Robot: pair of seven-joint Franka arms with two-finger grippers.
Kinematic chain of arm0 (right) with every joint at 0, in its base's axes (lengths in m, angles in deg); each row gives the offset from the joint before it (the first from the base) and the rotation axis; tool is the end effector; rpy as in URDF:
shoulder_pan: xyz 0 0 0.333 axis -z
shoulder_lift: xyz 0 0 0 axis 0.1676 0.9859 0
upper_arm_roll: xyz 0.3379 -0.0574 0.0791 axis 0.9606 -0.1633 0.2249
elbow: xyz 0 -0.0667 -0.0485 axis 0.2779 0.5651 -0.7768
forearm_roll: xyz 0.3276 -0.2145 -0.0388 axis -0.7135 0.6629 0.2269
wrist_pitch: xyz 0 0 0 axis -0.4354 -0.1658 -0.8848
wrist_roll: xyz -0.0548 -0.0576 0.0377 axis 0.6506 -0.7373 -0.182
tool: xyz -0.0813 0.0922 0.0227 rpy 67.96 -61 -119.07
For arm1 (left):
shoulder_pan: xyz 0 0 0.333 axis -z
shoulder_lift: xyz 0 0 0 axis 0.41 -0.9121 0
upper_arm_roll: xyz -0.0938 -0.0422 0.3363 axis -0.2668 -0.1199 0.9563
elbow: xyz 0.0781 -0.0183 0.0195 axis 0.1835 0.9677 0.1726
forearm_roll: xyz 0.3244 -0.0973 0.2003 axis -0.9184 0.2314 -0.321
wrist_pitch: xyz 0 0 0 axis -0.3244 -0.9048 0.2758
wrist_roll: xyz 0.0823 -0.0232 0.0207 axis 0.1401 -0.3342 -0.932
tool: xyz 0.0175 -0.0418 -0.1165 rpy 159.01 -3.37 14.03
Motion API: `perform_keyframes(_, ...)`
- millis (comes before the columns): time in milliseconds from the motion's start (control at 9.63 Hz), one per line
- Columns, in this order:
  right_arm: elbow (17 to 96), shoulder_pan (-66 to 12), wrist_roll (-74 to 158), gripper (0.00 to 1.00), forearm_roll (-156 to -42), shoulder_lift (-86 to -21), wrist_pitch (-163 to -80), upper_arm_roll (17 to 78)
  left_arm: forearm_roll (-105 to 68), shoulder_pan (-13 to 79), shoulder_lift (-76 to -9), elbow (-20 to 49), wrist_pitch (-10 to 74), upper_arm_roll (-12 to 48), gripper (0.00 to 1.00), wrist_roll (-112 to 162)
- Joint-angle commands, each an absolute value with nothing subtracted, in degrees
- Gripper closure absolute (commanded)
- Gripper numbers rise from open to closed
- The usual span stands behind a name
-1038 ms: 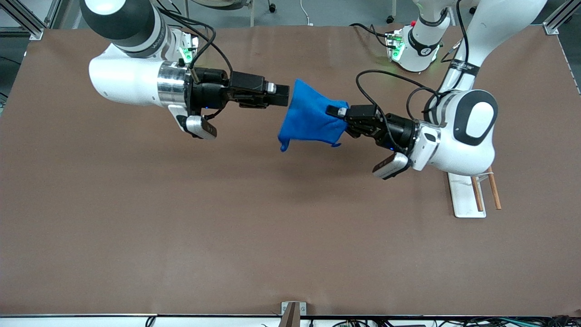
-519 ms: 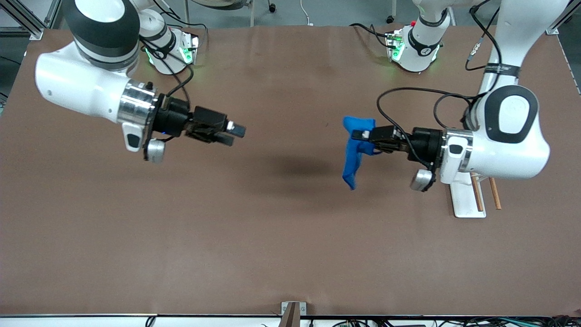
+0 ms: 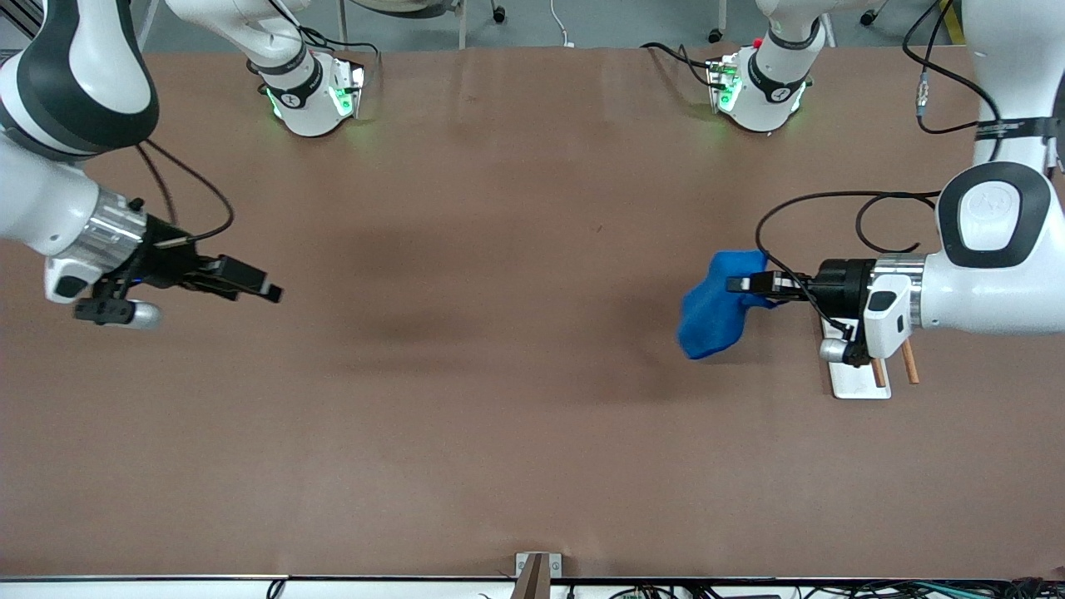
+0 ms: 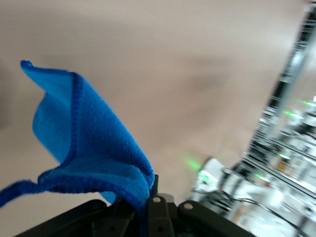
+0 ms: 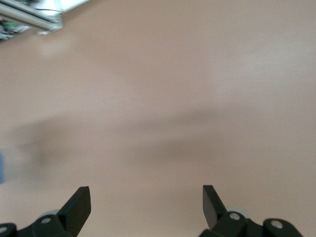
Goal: Right arm passes towel to left arm to hang
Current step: 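Carry the towel with the left gripper over the wooden dowels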
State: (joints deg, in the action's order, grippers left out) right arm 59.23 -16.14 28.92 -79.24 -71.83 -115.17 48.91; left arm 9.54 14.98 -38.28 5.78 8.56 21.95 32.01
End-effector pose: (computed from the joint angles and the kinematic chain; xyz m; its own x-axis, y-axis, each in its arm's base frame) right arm 0.5989 0.0548 0.5290 0.9824 -0.1865 -0.0083 -0.1812 -0.9418 -0.2833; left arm 0.6374 -0.1071 0.4522 0.9469 -0.0735 -0.3131 0.1508 -0.7585 0.6340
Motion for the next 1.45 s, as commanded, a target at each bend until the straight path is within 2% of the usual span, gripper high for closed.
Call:
perform_keyframes(0, 61.0, -11.8, 28.2, 0.0, -70.3, -73.7, -114.4, 50.1, 1.3, 13.7, -38.7, 6.1, 9.0, 21.8, 0.99, 28.0)
perform_keyframes(519, 58.4, -10.3, 34.1, 0.0, -60.7, -76.9, -108.0, 50.2, -17.7, 9.1, -39.0, 6.1, 8.7, 21.8, 0.99, 28.9)
perform_keyframes(934, 53.5, -10.1, 36.3, 0.0, -60.5, -77.5, -99.7, 50.1, -24.3, 3.5, -40.4, 6.6, 8.5, 21.8, 0.99, 38.7)
perform_keyframes(1350, 54.1, -8.0, 41.0, 0.0, -60.6, -78.8, -99.1, 50.1, -31.2, 1.1, -40.4, 6.5, 4.5, 21.8, 0.99, 46.8)
